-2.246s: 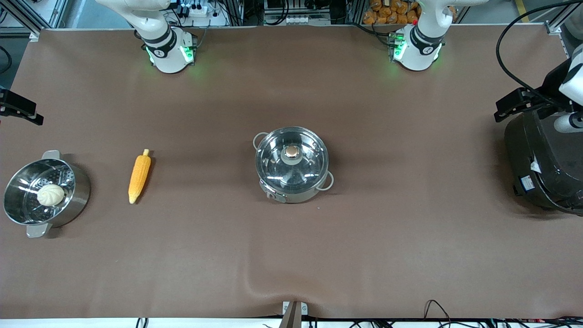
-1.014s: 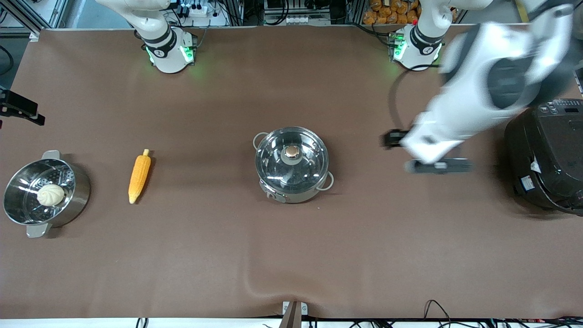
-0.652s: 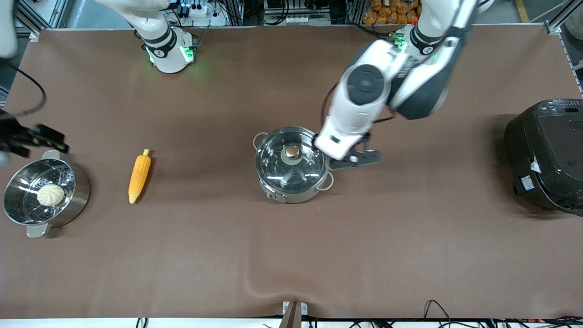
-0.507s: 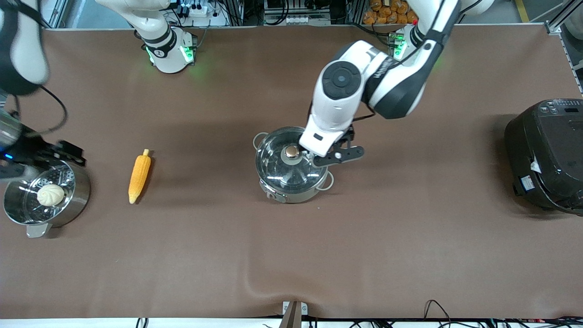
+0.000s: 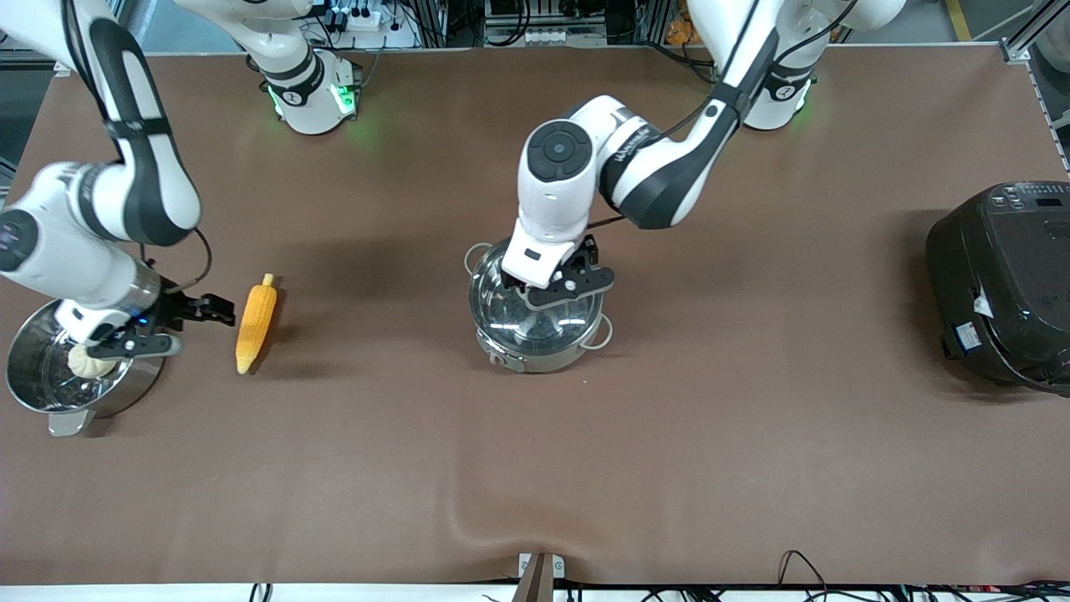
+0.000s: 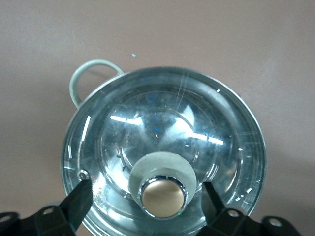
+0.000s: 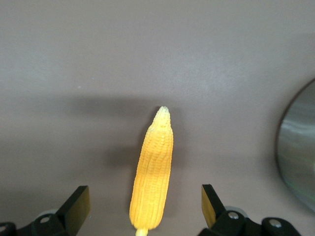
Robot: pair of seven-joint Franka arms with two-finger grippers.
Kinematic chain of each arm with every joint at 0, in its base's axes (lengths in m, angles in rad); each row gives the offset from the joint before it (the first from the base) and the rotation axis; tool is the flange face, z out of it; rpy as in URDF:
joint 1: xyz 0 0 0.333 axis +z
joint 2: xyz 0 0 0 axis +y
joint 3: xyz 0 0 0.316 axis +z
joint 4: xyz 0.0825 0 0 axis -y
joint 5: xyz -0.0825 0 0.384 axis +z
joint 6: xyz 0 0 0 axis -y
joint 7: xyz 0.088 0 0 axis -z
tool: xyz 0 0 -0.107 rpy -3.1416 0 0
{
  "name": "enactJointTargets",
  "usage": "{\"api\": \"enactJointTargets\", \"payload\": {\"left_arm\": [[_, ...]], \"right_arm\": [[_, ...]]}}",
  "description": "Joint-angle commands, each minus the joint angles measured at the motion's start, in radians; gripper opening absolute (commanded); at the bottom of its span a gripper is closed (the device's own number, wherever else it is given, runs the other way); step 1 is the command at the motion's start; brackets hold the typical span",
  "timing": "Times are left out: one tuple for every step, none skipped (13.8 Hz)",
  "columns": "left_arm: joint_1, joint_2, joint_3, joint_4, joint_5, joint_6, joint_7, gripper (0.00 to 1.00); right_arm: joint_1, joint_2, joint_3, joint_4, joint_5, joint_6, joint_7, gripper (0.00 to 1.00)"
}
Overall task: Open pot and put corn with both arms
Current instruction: 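Grasp the lid knob with the left gripper while the right gripper grasps the corn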
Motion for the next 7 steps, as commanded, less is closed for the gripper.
{"api": "enactJointTargets", "payload": {"left_arm": [[-0.042, 0.028, 0.039, 0.033, 0.028, 0.001, -0.032, 0.95], [-0.044, 0.032, 0.038, 0.033, 0.028, 0.006, -0.034, 0.94], [-0.046, 0.04, 0.039, 0.033, 0.028, 0.01, -0.037, 0.93], [-0.047, 0.045, 0.039, 0.033, 0.028, 0.012, -0.037, 0.92], [-0.052, 0.048, 0.038, 0.033, 0.028, 0.012, -0.037, 0.89], [-0.053, 0.048, 0.038, 0.033, 0.028, 0.012, -0.037, 0.86], [-0.053, 0.051, 0.038, 0.033, 0.028, 0.012, -0.037, 0.83]], "right_arm": [[0.006, 0.05, 0.0, -0.042, 0.003, 0.081, -0.004, 1.0], [0.003, 0.076, 0.0, -0.044, 0.003, 0.088, -0.002, 1.0], [0.003, 0.096, 0.0, -0.046, 0.003, 0.089, -0.002, 1.0], [0.0, 0.108, 0.0, -0.046, 0.003, 0.089, -0.004, 1.0], [-0.003, 0.128, 0.0, -0.046, 0.003, 0.095, -0.002, 1.0], [-0.001, 0.154, 0.0, -0.047, 0.003, 0.127, -0.002, 1.0], [0.005, 0.174, 0.0, -0.055, 0.003, 0.162, -0.002, 0.94]]}}
